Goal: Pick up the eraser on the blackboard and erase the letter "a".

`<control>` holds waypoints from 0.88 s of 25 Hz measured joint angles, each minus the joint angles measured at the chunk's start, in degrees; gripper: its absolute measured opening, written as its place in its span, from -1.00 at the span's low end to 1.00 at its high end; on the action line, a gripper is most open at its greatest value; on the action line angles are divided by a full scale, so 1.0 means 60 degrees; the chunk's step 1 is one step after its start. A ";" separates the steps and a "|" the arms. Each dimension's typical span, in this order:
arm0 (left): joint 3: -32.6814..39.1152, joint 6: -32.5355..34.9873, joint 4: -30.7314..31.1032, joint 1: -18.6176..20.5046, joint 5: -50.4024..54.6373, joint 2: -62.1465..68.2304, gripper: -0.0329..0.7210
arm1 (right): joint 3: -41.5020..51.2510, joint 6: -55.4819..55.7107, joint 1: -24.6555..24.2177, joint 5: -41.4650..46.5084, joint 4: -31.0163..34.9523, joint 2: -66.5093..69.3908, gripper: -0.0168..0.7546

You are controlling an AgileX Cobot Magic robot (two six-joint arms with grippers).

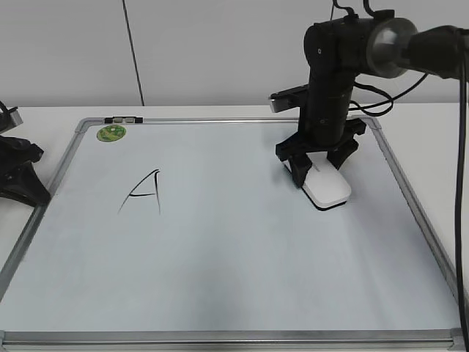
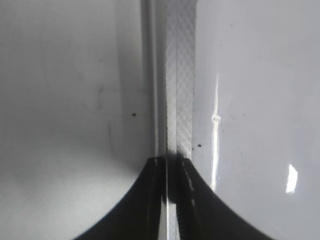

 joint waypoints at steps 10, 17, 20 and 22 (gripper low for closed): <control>0.0000 0.0000 0.0057 0.0000 0.0000 0.0000 -0.80 | -0.0057 0.0110 -0.0199 0.0000 -0.0396 0.0000 0.42; 0.0000 0.0000 0.0061 0.0000 0.0000 0.0000 -0.79 | -0.0057 0.0124 -0.0322 0.0000 -0.0359 -0.0919 0.42; 0.0000 0.0000 0.0077 0.0000 0.0000 0.0000 -0.79 | 0.0038 0.0147 -0.0322 0.0000 -0.0277 -0.1596 0.42; 0.0000 0.0000 0.0077 0.0000 -0.0017 0.0000 -0.79 | 0.0260 0.0272 -0.0322 0.0000 -0.0255 -0.1934 0.42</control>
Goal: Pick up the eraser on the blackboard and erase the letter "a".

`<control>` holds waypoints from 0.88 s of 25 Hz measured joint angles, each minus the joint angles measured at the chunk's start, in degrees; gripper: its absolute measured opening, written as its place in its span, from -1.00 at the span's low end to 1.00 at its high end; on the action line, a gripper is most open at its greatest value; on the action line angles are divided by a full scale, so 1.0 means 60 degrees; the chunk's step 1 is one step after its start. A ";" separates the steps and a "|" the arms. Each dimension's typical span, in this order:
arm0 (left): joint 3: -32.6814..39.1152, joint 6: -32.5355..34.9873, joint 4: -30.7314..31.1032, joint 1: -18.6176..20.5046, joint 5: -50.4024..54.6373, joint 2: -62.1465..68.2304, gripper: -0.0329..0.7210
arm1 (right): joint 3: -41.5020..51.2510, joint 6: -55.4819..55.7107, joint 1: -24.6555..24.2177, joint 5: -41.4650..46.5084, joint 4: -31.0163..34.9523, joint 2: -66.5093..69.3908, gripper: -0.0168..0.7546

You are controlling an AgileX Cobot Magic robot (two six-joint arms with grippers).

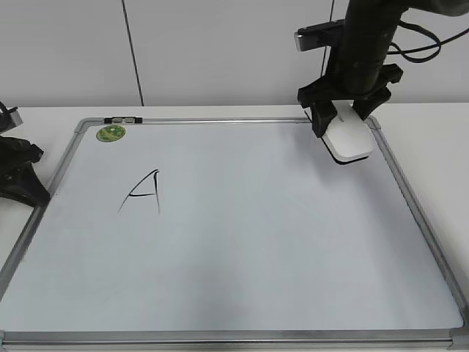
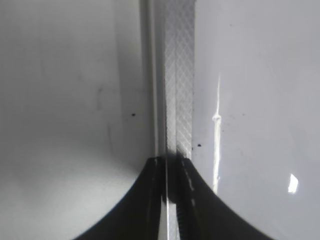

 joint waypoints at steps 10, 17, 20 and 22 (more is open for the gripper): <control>0.0000 0.0000 0.0000 0.0000 0.0000 0.0000 -0.79 | 0.3155 0.0384 -0.0901 -0.0181 0.0435 -0.1529 0.42; 0.0000 0.0000 0.0000 0.0000 0.0000 0.0000 -0.80 | 0.4960 0.0450 -0.1645 -0.1256 0.0740 -0.2267 0.42; 0.0000 0.0000 -0.0017 0.0000 0.0000 0.0000 -0.80 | 0.5195 0.0450 -0.1918 -0.1654 0.0881 -0.2267 0.42; 0.0000 0.0000 -0.0034 0.0000 0.0000 0.0000 -0.80 | 0.5218 0.0450 -0.2114 -0.1894 0.1052 -0.2267 0.42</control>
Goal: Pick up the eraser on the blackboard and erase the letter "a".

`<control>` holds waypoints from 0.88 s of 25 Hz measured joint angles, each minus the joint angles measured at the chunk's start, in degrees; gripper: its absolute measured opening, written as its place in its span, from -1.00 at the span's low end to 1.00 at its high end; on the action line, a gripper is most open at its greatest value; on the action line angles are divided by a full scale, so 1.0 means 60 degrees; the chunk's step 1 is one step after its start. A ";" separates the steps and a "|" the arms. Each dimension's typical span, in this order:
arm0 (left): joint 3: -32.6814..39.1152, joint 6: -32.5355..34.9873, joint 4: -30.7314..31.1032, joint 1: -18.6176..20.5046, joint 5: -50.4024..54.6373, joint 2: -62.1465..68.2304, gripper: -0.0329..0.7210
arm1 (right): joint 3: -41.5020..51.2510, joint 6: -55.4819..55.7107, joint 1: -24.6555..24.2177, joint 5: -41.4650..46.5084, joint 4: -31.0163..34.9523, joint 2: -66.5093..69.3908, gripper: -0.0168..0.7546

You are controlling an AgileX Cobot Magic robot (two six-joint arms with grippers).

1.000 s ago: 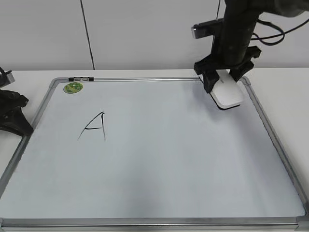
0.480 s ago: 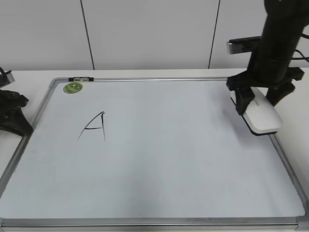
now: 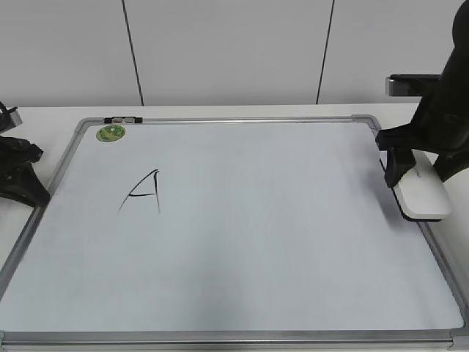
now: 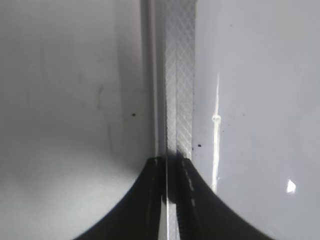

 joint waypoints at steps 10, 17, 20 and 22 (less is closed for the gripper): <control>0.0000 0.0000 0.0000 0.0000 0.0017 0.0000 -0.79 | -0.0370 0.0021 -0.0171 -0.0472 0.0146 0.0708 0.42; 0.0000 0.0000 0.0000 0.0000 0.0017 0.0000 -0.79 | -0.1088 -0.0066 -0.0171 -0.0054 0.0146 0.1485 0.42; 0.0000 0.0000 0.0000 0.0000 0.0017 0.0000 -0.79 | -0.1128 -0.0066 -0.0171 -0.0034 0.0150 0.1629 0.42; 0.0000 0.0000 0.0000 0.0000 0.0017 0.0000 -0.79 | -0.1128 -0.0066 -0.0171 -0.0052 0.0150 0.1694 0.42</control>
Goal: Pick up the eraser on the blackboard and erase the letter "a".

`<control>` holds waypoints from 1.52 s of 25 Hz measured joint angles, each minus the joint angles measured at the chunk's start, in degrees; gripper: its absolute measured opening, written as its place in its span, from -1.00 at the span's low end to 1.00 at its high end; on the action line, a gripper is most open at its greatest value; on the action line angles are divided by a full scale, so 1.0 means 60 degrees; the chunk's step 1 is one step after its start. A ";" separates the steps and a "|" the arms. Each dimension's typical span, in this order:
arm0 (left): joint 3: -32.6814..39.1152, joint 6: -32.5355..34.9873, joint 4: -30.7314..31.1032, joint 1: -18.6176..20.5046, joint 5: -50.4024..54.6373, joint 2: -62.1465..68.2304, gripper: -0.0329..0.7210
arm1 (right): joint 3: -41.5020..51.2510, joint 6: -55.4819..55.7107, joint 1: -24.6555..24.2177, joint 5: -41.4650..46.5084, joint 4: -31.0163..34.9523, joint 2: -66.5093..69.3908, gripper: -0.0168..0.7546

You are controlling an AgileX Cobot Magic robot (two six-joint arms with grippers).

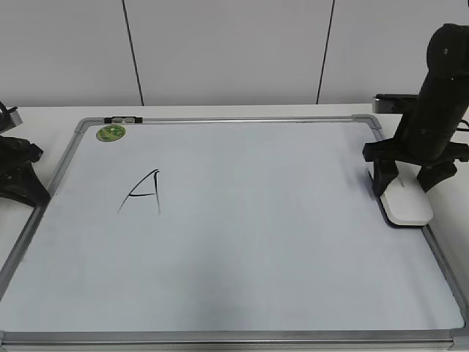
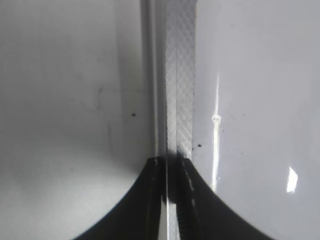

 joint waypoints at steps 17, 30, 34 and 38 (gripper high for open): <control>0.0000 0.0000 0.0000 0.0000 0.0000 0.0000 -0.78 | -0.0050 -0.0219 0.0000 -0.0472 0.0048 0.0022 0.60; -0.0400 -0.0022 0.0063 0.0000 0.0176 0.0037 -0.47 | -0.2218 -0.0310 0.0000 0.1564 -0.0008 0.0022 0.58; -0.1299 -0.0339 0.0100 0.0000 0.0903 0.0037 0.01 | -0.2336 -0.0442 0.0000 0.1776 0.0011 -0.0263 0.58; -0.2331 -0.0924 0.0100 0.0000 0.1646 0.0037 0.19 | -0.2358 -0.0462 0.0000 0.1794 0.0011 -0.0798 0.57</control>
